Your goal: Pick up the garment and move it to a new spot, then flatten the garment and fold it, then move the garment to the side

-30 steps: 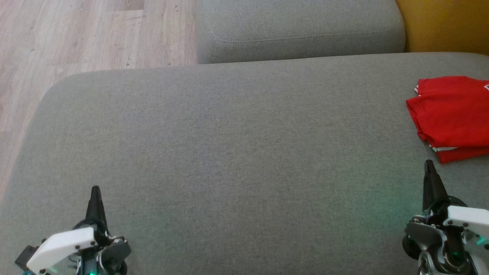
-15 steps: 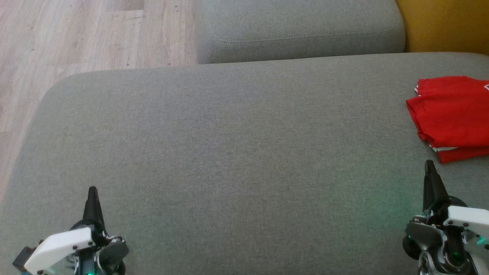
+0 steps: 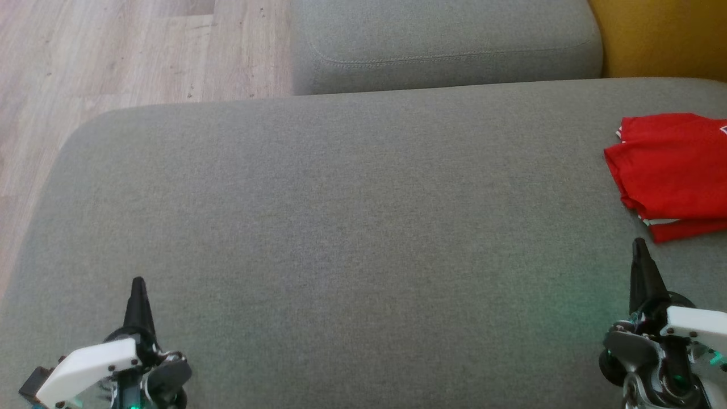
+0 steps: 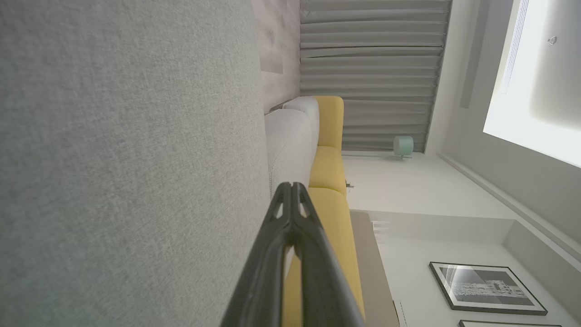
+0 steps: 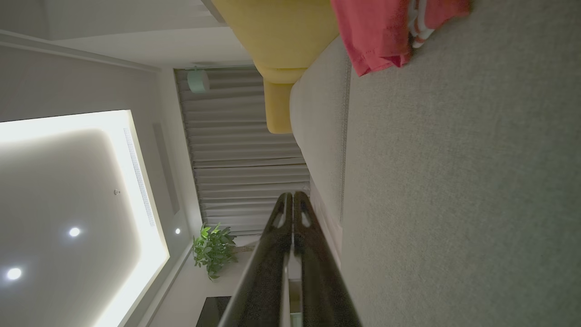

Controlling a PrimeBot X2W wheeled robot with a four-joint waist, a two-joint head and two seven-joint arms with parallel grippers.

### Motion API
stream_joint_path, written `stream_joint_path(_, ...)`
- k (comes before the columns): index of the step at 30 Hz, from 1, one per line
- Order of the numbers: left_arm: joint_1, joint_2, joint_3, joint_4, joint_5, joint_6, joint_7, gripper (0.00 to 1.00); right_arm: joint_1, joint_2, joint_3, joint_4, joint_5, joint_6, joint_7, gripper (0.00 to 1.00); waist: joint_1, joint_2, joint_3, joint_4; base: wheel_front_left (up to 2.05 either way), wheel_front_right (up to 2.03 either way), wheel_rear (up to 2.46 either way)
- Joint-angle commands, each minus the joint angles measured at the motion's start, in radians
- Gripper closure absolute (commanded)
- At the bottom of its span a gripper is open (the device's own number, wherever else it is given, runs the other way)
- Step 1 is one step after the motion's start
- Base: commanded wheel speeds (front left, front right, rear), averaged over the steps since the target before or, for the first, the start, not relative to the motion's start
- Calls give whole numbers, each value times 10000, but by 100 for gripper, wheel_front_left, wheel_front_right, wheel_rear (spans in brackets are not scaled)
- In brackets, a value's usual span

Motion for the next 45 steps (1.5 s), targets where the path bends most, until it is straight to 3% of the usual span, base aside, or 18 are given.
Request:
stream_joint_path(1,-503,75,337,-290,114,-69,55,100,-516,-117,165,-311,-58,-7,84,100,0,0,0,0,0,0,0)
stream_joint_path(45,-511,13,424,-286,188,-69,126,100,-523,-67,94,-307,-118,-7,141,100,0,0,0,0,0,0,0)
